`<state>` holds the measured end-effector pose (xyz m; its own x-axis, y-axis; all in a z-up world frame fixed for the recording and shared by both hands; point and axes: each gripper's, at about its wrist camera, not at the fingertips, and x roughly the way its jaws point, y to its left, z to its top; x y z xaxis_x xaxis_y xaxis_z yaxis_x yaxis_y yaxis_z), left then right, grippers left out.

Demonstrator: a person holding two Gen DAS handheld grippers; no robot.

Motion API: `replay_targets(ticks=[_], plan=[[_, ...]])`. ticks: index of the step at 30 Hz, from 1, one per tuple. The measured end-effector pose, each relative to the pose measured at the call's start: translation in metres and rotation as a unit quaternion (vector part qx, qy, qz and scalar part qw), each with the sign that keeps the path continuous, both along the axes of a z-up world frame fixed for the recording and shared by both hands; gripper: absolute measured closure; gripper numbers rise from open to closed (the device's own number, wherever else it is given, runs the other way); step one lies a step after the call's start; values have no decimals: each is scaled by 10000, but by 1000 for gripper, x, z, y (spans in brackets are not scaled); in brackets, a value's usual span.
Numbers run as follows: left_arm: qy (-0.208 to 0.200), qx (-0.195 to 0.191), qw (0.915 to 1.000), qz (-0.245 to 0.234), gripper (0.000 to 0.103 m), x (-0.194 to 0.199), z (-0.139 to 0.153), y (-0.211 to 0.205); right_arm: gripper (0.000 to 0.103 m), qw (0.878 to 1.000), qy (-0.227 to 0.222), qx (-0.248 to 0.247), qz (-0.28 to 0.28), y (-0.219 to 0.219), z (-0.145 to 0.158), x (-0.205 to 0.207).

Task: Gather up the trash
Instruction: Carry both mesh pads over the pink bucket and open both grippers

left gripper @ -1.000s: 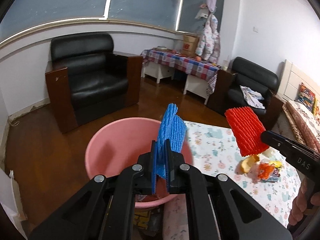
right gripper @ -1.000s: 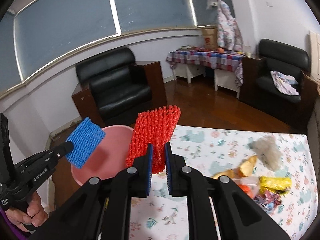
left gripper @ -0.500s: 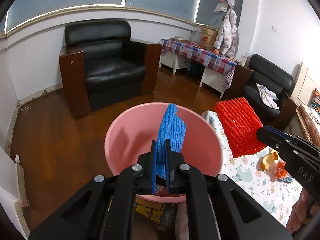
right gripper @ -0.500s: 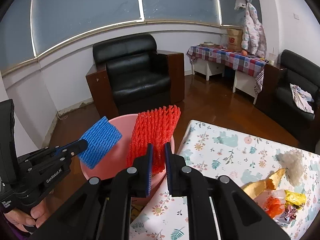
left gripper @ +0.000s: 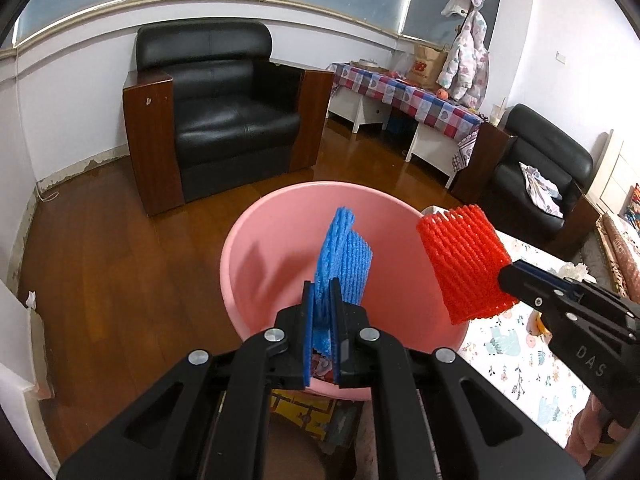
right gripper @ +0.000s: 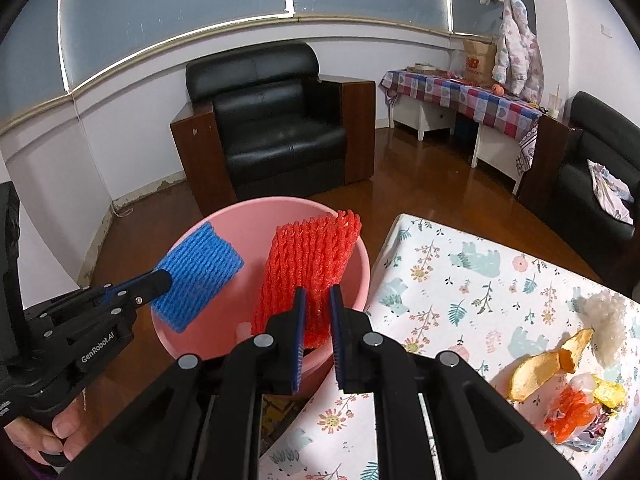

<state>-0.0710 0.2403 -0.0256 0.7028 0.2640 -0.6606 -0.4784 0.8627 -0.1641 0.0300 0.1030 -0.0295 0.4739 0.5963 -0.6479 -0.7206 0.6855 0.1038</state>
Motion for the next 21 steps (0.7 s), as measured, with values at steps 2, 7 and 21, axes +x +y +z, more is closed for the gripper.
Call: replay_targets(ticks=[2, 7, 21], plan=[[19, -21, 10000, -3, 97, 2, -1, 2, 92, 10000, 15, -39, 15, 2, -3, 0], [44, -1, 10000, 25, 96, 4, -2, 4, 92, 9999, 45, -89, 43, 9, -8, 2], [-61, -146, 9999, 1, 71, -1, -2, 4, 76, 9996, 233, 95, 105, 5, -11, 2]])
